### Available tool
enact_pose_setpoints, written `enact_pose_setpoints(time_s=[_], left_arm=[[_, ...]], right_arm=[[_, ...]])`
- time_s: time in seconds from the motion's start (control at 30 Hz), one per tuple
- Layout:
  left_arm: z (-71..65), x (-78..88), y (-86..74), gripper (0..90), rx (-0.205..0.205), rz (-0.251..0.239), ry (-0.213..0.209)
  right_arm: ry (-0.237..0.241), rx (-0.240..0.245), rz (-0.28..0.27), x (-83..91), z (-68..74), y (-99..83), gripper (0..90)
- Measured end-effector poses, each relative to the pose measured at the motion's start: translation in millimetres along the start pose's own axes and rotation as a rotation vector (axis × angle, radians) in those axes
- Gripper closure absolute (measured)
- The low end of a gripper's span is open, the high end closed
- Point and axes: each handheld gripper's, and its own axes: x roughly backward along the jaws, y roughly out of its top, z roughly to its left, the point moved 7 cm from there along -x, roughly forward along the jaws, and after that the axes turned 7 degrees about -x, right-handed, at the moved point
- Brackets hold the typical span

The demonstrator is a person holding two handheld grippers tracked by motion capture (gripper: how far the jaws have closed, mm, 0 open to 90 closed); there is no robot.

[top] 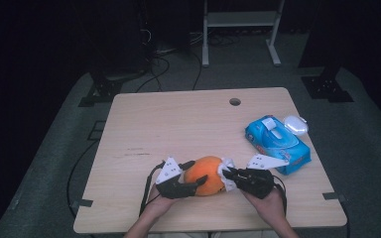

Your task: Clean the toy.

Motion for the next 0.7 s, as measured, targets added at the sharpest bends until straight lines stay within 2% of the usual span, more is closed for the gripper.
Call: enact_pose_setpoints(time_s=[0.03, 0.07, 0.13, 0.2, 0.27, 0.33, 0.37, 0.4, 0.47, 0.53, 0.6, 0.63, 0.7], left_arm=[[-0.3, 0.6, -1.1, 33.5, -0.003, 0.006, -0.002], [-0.7, 0.9, -2.1, 33.5, -0.006, 0.007, -0.004], [-1.5, 0.9, -3.3, 33.8, -0.005, 0.006, -0.011], [-2.0, -0.1, -3.8, 33.8, -0.008, 0.011, -0.007], [-3.9, -1.2, -4.1, 33.8, -0.014, 0.003, -0.013], [-8.0, -3.2, -4.4, 33.7, -0.036, 0.004, -0.027], [-9.8, -3.9, -4.2, 33.7, -0.055, 0.01, -0.022], [-11.1, -4.6, -3.5, 33.6, -0.069, 0.013, -0.016], [-12.1, -4.2, -3.8, 33.4, -0.085, 0.024, -0.017], [-11.9, -4.2, -4.3, 33.3, -0.083, 0.021, -0.017], [-11.8, -4.1, -4.5, 33.3, -0.087, 0.021, -0.021], [-12.0, -4.2, -4.4, 33.3, -0.088, 0.02, -0.023], [-13.1, -5.1, -4.3, 32.9, -0.098, 0.022, -0.027]], right_arm=[[-0.035, -0.023, 0.009, 1.4, -14.3, -3.8, 81.5], [-0.035, -0.023, 0.009, 1.4, -14.3, -3.8, 81.5], [-0.038, -0.081, 0.021, -0.1, -26.0, -9.8, 81.5], [-0.035, -0.084, 0.017, -1.9, -25.4, -10.6, 81.6], [-0.036, -0.044, 0.005, -1.7, -15.6, -5.8, 81.6], [0.018, -0.004, -0.016, 0.6, 3.6, 2.3, 81.5], [0.018, -0.004, -0.016, 0.6, 3.6, 2.3, 81.5], [0.013, 0.02, -0.013, -0.2, 6.7, 2.8, 81.5], [0.012, 0.014, -0.004, -2.1, 4.4, -0.2, 81.5], [0.018, -0.043, -0.001, -2.8, -7.5, -5.0, 81.6], [-0.019, -0.059, 0.007, -2.8, -20.3, -9.1, 81.5], [-0.032, -0.086, 0.012, -2.1, -26.9, -11.3, 81.5], [-0.04, -0.07, 0.006, -1.2, -23.4, -8.1, 81.5]])
